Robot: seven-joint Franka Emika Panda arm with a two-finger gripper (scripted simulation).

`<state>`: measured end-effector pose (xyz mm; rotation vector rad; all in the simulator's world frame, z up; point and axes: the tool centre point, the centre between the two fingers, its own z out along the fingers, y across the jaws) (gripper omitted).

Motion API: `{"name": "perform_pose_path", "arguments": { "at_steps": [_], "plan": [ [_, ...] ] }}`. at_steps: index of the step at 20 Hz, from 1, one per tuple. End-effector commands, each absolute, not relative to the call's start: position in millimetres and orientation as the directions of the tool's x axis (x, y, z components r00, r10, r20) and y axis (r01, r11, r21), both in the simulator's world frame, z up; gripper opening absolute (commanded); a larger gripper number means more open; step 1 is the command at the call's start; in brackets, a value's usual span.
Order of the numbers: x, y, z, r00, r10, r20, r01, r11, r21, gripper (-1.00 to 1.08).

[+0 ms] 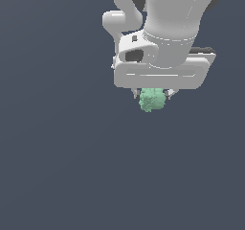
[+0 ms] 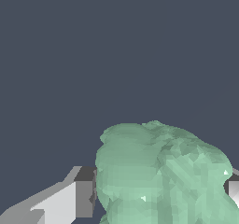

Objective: Pick up the object and move it to a goal position.

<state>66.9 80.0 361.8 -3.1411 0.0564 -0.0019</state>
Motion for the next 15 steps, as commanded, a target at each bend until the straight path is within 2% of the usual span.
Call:
{"name": "perform_pose_path", "arguments": {
  "at_steps": [1,15],
  "plan": [
    [69.9,81.5,372.9,0.999,-0.036,0.000,-0.036,-0.999,0.000,-1.00],
    [77.1,84.4,393.2,0.999,-0.036,0.000,-0.036,-0.999,0.000,-1.00]
  ]
}}
